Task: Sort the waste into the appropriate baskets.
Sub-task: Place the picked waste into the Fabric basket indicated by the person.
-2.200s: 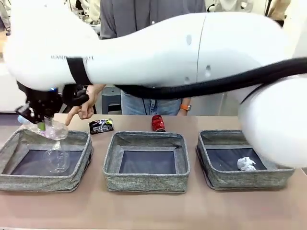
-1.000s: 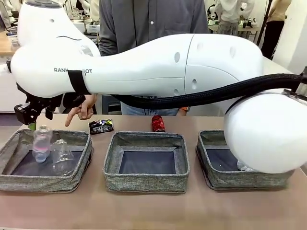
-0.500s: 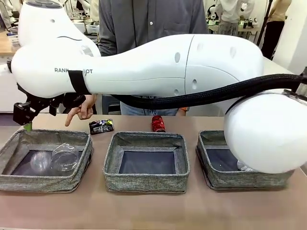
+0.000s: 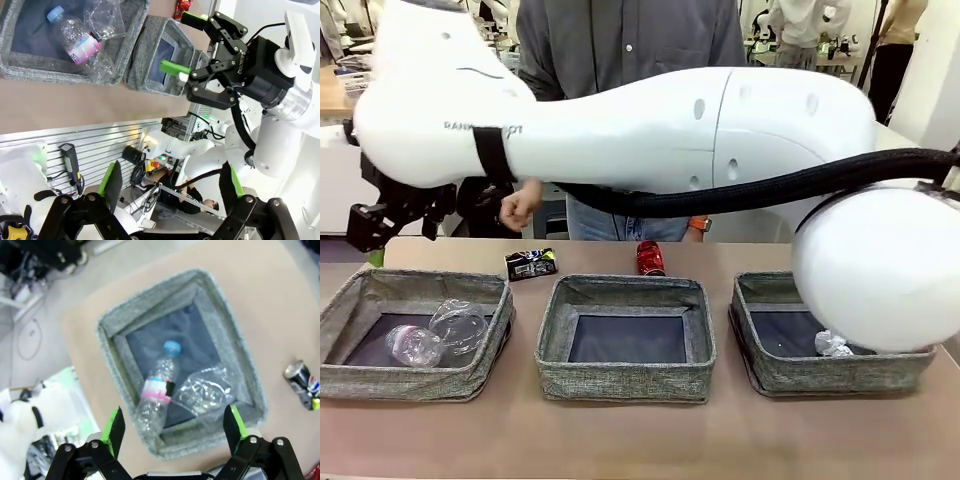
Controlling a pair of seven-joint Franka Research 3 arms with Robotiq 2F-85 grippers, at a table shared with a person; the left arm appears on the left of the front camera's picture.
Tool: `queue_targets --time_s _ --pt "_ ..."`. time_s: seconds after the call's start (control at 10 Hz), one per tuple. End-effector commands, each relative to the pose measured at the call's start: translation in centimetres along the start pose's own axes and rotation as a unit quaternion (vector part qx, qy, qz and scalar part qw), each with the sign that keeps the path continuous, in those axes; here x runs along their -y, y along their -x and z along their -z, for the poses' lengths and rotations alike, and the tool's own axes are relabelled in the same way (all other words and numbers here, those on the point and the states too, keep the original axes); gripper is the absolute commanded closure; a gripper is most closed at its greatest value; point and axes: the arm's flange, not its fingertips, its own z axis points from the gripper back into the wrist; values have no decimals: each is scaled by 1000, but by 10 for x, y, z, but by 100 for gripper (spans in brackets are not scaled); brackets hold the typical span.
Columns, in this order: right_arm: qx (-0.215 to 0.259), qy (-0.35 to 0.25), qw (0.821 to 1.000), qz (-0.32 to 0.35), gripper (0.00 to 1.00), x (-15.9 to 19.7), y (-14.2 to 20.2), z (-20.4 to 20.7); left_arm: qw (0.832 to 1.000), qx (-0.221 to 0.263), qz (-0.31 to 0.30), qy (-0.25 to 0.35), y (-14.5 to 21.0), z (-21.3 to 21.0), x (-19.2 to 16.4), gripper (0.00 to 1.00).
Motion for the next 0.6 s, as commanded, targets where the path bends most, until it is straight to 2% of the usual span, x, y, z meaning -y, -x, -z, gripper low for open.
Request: queue_targets --time_s 0.0,0.3,0.5 --pt "-3 -28 999 23 0 24 57 -43 1000 0 3 -4 3 2 0 1" --pt "12 -46 993 110 0 47 187 -105 1000 0 3 -4 3 2 0 1" --pt "55 -36 986 154 0 43 238 -116 1000 0 3 -4 3 2 0 1"
